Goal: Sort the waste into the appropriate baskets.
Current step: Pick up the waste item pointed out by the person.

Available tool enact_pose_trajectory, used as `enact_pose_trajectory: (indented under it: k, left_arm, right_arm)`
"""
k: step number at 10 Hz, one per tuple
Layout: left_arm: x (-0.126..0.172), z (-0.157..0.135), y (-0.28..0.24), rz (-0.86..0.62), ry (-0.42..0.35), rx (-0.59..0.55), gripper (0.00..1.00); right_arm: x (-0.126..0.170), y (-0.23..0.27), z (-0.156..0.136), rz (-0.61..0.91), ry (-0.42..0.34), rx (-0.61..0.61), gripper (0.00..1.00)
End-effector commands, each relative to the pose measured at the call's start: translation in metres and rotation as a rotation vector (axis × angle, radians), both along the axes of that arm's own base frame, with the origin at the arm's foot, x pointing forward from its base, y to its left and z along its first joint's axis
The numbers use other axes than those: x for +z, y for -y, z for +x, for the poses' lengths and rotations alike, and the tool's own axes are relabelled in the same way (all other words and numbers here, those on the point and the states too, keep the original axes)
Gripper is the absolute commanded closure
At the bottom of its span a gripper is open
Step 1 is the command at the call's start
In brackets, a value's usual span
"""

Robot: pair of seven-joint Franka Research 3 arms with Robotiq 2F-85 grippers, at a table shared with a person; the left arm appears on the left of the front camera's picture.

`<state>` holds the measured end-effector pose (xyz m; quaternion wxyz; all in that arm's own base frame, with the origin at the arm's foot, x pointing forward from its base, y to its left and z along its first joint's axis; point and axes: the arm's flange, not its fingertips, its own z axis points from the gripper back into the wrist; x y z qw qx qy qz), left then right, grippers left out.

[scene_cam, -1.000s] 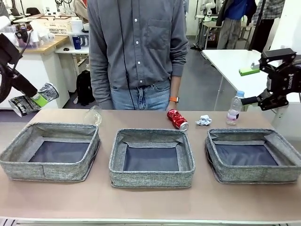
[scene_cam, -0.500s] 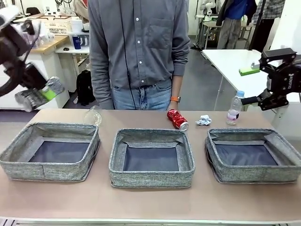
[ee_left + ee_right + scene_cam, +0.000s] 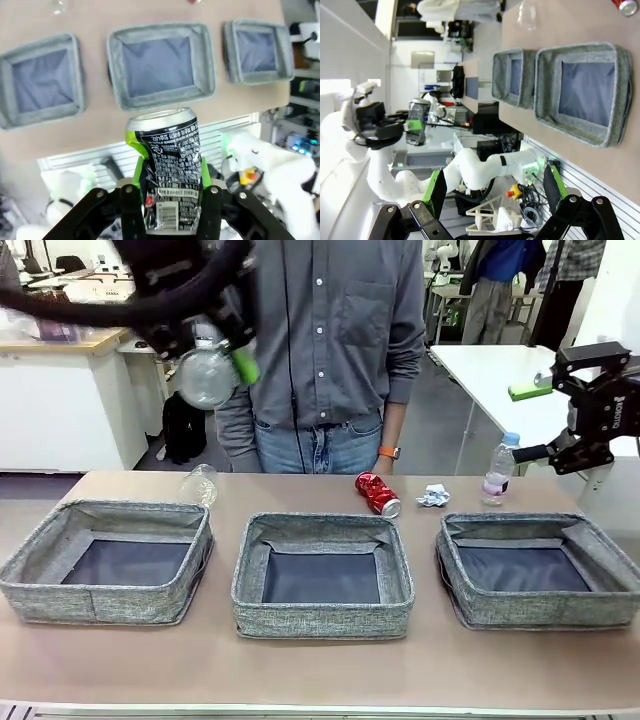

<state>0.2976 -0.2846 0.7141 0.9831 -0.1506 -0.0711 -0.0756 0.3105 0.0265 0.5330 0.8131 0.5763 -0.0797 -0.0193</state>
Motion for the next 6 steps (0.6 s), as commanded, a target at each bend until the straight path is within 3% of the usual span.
enact_pose_trajectory:
  k: [1,6]
  left_arm:
    - [0.030,0.022,0.028,0.113,-0.069,0.058,0.57]
    - [0.094,0.039,0.094,0.140,-0.059,0.023,0.57]
  right_arm:
    - [0.003,-0.002,0.002,0.021,0.001,-0.003,0.00]
    - [0.003,-0.002,0.002,0.021,0.001,-0.003,0.00]
